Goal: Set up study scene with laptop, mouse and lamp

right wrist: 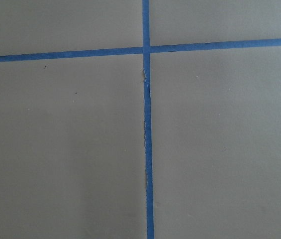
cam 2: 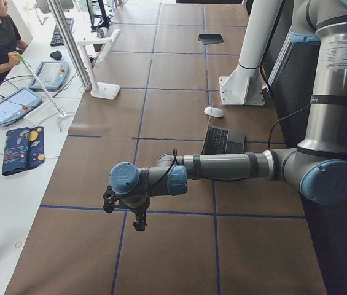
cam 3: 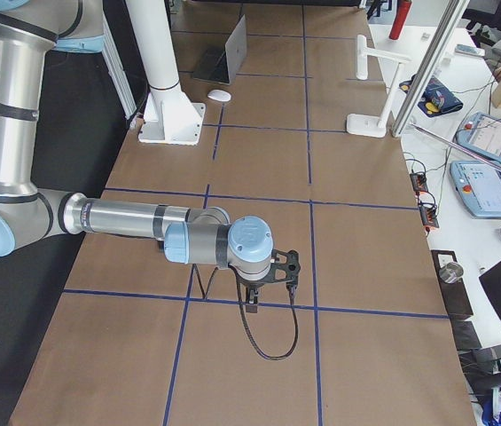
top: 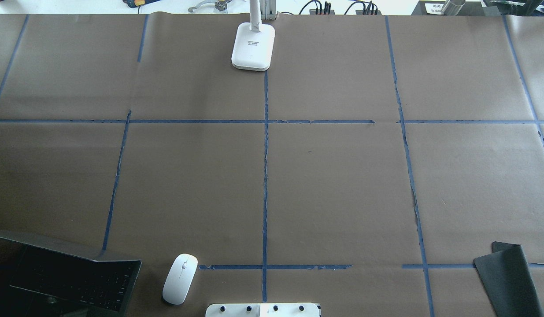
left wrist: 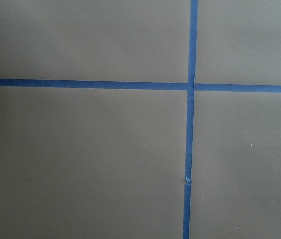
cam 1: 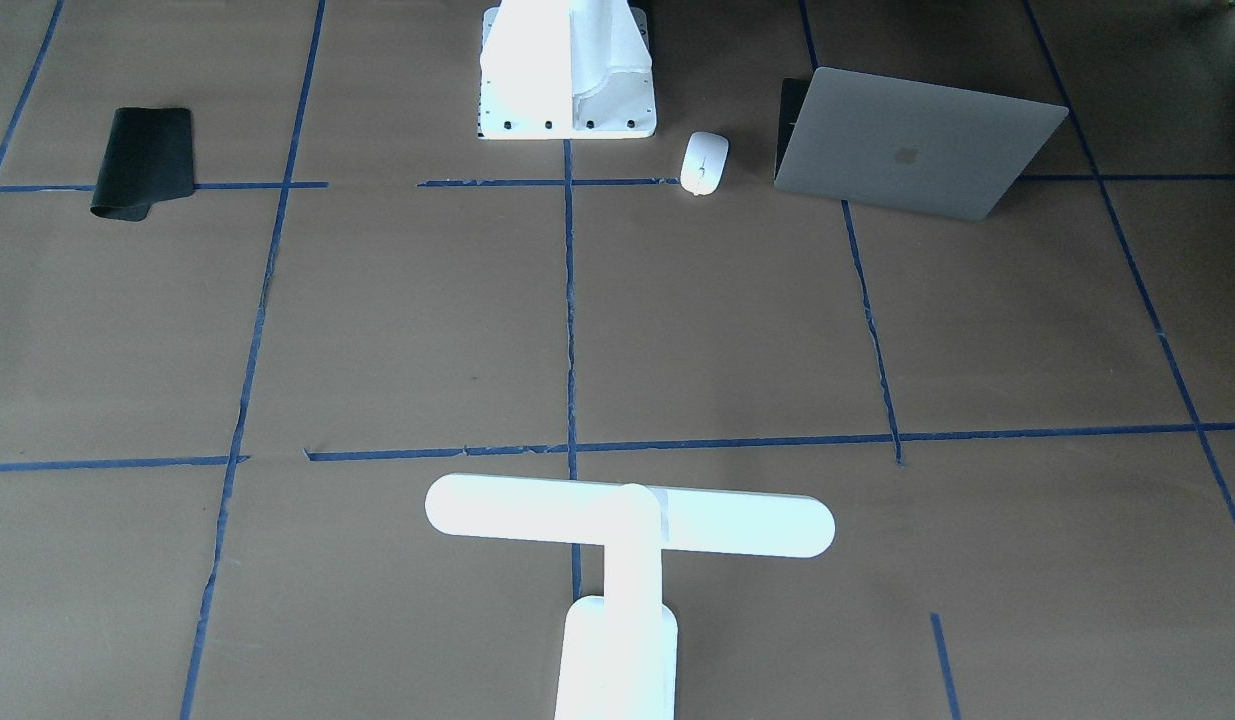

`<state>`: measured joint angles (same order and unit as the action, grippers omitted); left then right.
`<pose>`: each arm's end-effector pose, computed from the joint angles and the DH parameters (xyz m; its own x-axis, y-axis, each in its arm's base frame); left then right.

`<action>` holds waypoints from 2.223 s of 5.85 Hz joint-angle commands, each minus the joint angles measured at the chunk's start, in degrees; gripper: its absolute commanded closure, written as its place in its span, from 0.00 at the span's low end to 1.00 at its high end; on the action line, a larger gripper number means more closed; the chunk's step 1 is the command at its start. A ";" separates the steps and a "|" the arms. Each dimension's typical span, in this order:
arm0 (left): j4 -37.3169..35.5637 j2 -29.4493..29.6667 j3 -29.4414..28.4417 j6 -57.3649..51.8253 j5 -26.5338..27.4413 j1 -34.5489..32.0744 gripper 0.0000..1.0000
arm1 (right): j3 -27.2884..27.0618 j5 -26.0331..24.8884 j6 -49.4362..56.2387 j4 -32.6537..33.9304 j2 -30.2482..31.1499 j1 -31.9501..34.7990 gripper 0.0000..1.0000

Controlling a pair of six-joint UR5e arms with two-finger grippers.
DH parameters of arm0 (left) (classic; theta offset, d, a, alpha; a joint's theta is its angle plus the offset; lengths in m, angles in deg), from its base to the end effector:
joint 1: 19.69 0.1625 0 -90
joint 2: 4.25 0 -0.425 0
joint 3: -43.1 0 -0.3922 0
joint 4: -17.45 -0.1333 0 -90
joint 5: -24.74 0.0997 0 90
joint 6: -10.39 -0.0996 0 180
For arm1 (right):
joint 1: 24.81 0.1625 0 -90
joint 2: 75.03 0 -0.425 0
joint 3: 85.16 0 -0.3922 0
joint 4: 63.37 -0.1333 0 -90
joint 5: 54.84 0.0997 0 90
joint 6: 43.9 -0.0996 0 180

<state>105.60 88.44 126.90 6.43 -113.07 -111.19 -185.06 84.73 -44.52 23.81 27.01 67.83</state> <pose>-0.0727 -0.5027 0.6870 0.6698 -0.0178 -0.7424 -0.0202 0.9989 -0.0422 0.0760 -0.4007 0.6562 0.6477 0.0317 0.7612 -0.0531 0.9986 0.0036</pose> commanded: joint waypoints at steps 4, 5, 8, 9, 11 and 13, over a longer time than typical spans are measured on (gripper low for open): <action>0.00 0.12 0.14 0.79 -0.18 0.00 0.00 | 0.06 -0.09 0.00 0.00 -0.09 0.00 0.00; -0.08 0.20 0.49 0.97 -0.18 0.00 0.00 | 0.06 -0.09 0.00 0.00 -0.17 0.00 0.00; -1.05 -4.77 15.80 15.06 0.26 0.00 0.00 | -0.20 -0.09 -0.09 0.00 -0.18 0.00 0.00; -1.49 -7.33 22.74 22.17 0.26 0.17 0.00 | -0.20 -0.09 -0.09 0.00 -0.26 0.00 0.00; -1.58 -12.26 34.54 39.63 0.35 4.01 0.00 | -0.55 -0.17 -0.17 0.00 -0.44 -0.09 0.00; -1.58 -14.37 43.95 62.03 1.13 13.14 0.00 | -1.69 -0.26 -0.35 0.00 -1.58 0.09 0.00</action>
<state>104.02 75.31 166.18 57.95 -112.43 -102.34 -186.37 84.57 -44.75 23.86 25.85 67.85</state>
